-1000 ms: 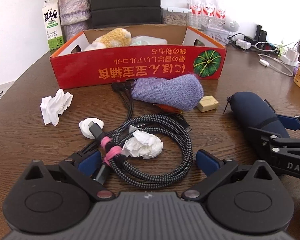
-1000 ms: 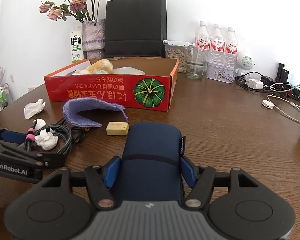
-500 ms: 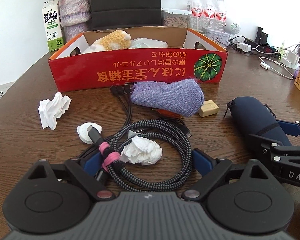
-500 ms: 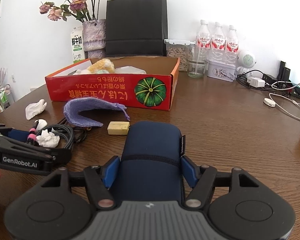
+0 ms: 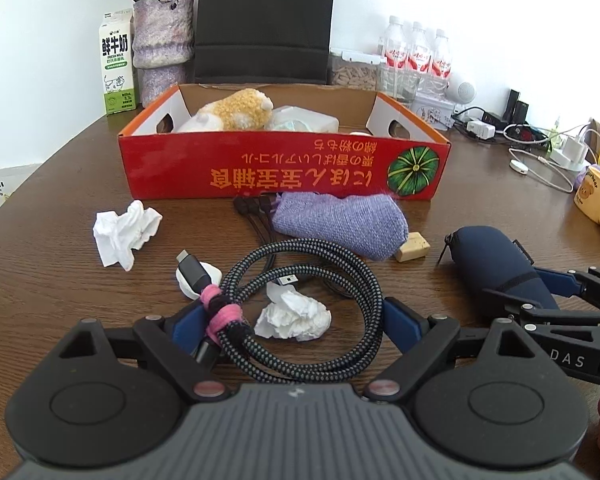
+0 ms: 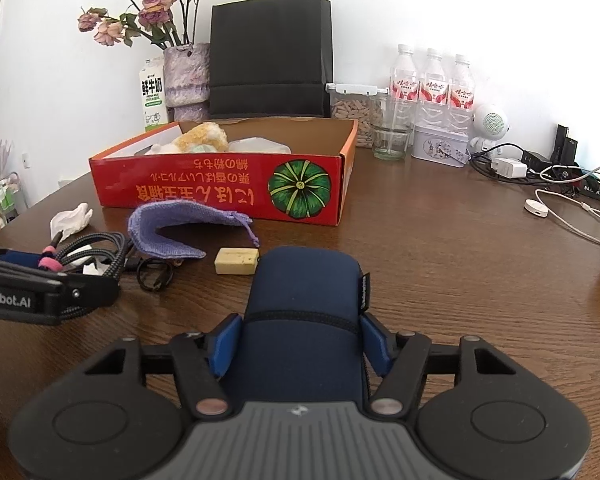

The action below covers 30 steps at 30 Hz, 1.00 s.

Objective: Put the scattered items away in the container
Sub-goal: 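Grasp the black braided cable with the left tool while the right tool holds the pouch, then carry the cable and the pouch into the box and open both tools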

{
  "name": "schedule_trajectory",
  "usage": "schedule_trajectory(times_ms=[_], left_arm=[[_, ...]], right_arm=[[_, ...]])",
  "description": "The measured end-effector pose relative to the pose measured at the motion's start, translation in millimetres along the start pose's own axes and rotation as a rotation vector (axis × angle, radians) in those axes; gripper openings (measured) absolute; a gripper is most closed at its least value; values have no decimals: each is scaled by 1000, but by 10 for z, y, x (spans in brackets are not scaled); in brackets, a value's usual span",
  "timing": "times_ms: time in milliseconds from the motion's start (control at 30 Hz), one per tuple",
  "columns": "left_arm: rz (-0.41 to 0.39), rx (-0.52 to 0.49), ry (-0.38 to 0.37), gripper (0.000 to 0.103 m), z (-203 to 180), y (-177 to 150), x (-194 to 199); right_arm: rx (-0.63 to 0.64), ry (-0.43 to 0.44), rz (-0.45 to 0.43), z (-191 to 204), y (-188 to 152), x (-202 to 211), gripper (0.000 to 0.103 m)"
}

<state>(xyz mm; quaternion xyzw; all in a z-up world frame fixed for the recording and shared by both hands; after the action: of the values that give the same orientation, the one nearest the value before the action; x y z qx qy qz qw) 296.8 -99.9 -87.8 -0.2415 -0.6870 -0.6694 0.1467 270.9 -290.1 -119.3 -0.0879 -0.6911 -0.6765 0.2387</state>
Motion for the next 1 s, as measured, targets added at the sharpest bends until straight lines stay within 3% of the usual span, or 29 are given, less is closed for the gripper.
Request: schedule_trajectory(times_ms=[233, 600, 1000], left_arm=[[-56, 22, -5, 91, 138, 144, 152], [-160, 43, -24, 91, 328, 513, 314], [-313, 68, -51, 91, 483, 1347, 214]], right_arm=[[-24, 2, -27, 58, 96, 85, 61], [12, 3, -115, 278, 579, 230, 61], [38, 24, -206, 504, 1320, -104, 61]])
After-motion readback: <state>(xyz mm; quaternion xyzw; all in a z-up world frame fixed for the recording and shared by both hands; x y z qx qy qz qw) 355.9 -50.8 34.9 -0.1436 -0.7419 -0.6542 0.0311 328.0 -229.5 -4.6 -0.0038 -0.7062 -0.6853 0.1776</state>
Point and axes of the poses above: each gripper's, at about its wrist camera, not at the fingertips, and x roughly against the way its jaws point, z to its left, y to its top, the point moved 10 cm from there along -x, roughly the way its jaws point, and after that the axes turned 8 degrees about -z, right-handed, at the moved point
